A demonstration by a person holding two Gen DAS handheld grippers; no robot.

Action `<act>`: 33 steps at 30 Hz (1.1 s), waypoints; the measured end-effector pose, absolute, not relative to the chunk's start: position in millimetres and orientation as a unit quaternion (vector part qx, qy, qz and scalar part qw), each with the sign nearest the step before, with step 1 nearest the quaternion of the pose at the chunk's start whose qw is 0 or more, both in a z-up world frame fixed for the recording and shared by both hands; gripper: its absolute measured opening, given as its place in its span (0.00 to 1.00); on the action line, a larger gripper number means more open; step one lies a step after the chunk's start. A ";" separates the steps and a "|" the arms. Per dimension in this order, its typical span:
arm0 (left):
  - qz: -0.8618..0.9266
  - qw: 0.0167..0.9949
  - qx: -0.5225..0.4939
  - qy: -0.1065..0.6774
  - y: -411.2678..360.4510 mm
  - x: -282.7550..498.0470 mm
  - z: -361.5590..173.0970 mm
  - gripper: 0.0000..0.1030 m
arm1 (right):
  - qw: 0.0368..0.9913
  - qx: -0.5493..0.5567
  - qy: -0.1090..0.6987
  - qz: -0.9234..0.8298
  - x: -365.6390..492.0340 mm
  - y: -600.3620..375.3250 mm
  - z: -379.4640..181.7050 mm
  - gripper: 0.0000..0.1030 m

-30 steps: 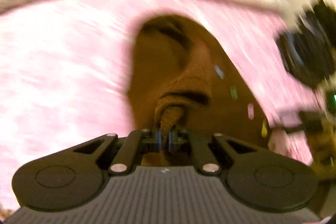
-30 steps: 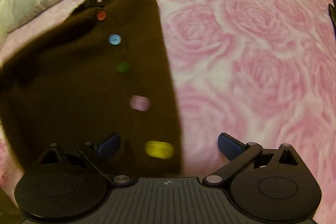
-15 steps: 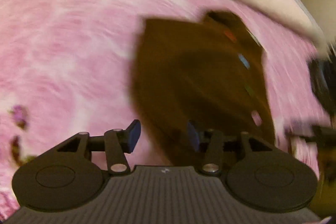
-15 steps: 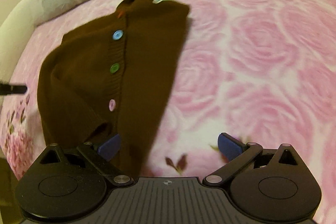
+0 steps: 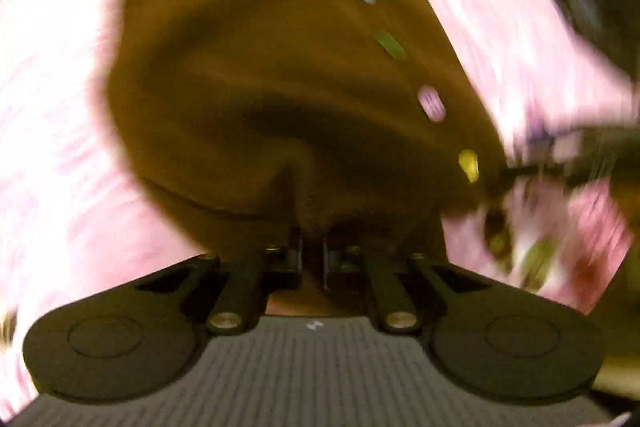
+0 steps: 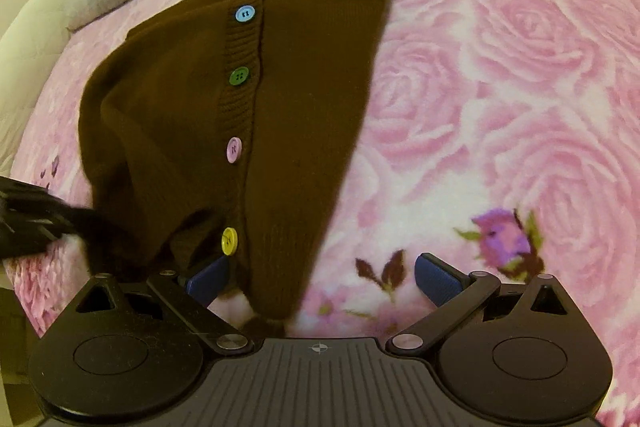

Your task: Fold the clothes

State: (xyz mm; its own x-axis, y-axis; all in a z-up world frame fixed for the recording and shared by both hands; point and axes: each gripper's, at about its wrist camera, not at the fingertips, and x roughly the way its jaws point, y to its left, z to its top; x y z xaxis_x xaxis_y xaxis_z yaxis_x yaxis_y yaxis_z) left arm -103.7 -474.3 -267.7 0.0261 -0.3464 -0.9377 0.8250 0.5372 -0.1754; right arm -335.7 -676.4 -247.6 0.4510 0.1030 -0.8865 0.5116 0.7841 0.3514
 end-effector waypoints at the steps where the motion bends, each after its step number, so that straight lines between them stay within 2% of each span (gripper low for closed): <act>1: -0.412 0.697 0.198 0.552 -451.7 -90.8 -253.8 0.06 | 0.799 0.302 0.504 -0.127 -334.8 -673.9 -244.9 0.99; 5: -0.331 0.737 0.143 0.571 -366.0 -44.6 -224.5 0.06 | 0.813 0.297 0.487 -0.112 -326.3 -661.2 -237.3 0.99; 9: -0.271 0.738 0.103 0.610 -321.8 -19.5 -240.6 0.06 | 0.822 0.298 0.477 -0.092 -313.1 -647.5 -240.4 0.99; 12: -0.255 0.733 0.110 0.621 -323.3 -19.7 -257.9 0.11 | 0.822 0.306 0.473 -0.083 -303.0 -638.4 -248.3 0.99; 14: -0.272 0.734 0.174 0.598 -332.6 -36.0 -259.4 0.20 | 0.822 0.311 0.470 -0.077 -296.2 -632.2 -253.5 0.99; 16: -0.295 0.726 0.213 0.583 -340.7 -48.9 -264.3 0.39 | 0.822 0.316 0.468 -0.071 -289.5 -626.1 -258.8 0.99; 17: -0.306 0.722 0.233 0.575 -344.7 -55.4 -266.7 0.42 | 0.823 0.320 0.465 -0.071 -287.5 -621.5 -260.2 0.99; 20: -0.315 0.727 0.296 0.533 -353.4 -69.9 -271.9 0.43 | 0.820 0.336 0.459 -0.066 -281.6 -606.9 -261.3 0.99; 24: -0.386 0.708 0.440 0.395 -364.9 -118.5 -258.6 0.43 | 0.802 0.373 0.462 -0.062 -271.8 -588.5 -260.7 0.99; 26: -0.436 0.678 0.470 0.359 -366.7 -142.0 -259.4 0.45 | 0.788 0.400 0.463 -0.061 -265.3 -584.5 -261.8 0.99; 28: -0.478 0.649 0.491 0.331 -369.7 -162.4 -263.8 0.51 | 0.777 0.433 0.453 -0.058 -256.7 -588.8 -261.8 0.99; 33: -0.530 0.594 0.547 0.259 -388.7 -195.1 -299.0 0.55 | 0.791 0.482 0.374 -0.041 -221.3 -608.1 -243.2 0.99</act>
State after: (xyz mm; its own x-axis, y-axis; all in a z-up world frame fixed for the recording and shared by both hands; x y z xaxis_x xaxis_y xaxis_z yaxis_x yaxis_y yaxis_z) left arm -195.1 -388.7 -299.0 0.3037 -0.3455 -0.8879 0.9132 -0.1601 0.3747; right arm -221.3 -608.1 -243.2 0.7171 0.2951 -0.6314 0.4263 0.5311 0.7323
